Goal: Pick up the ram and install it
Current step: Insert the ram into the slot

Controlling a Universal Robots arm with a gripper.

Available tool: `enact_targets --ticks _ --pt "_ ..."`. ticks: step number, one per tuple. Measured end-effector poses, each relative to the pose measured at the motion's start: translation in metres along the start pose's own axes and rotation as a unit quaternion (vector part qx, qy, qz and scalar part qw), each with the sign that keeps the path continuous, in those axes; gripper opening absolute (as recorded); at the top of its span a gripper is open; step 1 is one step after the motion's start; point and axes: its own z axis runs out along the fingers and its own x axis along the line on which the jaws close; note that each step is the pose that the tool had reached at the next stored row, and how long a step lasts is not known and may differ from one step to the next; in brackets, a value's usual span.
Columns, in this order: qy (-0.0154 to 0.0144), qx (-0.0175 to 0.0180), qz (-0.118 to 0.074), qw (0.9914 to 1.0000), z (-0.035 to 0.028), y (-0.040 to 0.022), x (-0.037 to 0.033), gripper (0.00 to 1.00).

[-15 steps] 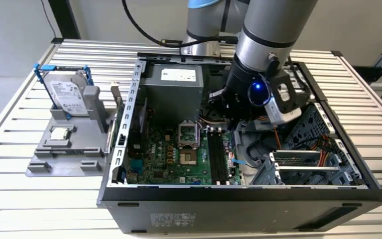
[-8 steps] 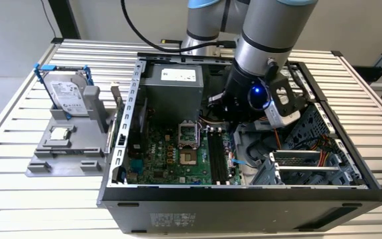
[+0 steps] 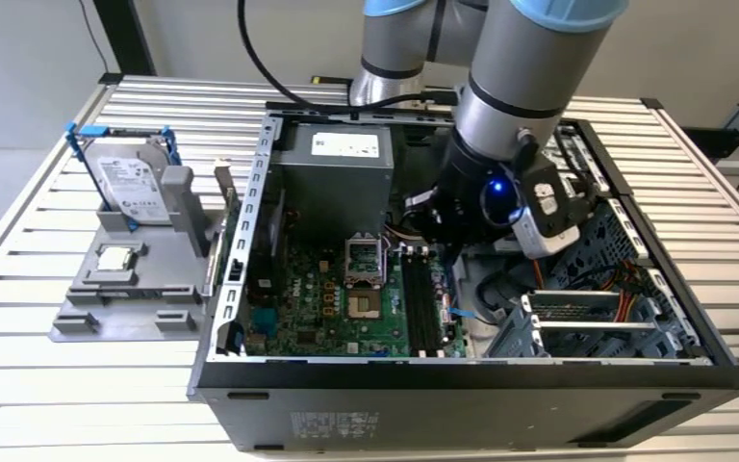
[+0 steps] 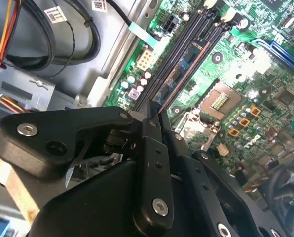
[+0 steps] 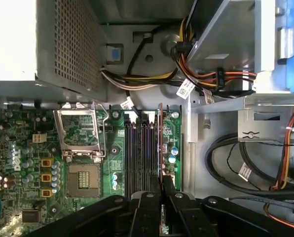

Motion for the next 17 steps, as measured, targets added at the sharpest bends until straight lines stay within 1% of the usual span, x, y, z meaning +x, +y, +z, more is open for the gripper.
enact_targets --ticks 3,7,9,15,17 --pt "-0.0014 0.0001 0.000 1.00000 0.0048 -0.0025 -0.0002 0.00" --pt "-0.0053 -0.0002 0.000 0.99999 0.0111 -0.0058 -0.0005 0.00" --pt "-0.0057 0.0001 0.000 0.99998 0.0133 -0.0065 -0.0004 0.00" --pt "-0.0058 0.0014 0.001 0.99998 0.0165 -0.0099 -0.0005 0.00" --pt "-0.0059 0.0024 0.001 0.99998 0.0191 -0.0106 -0.0004 0.00"
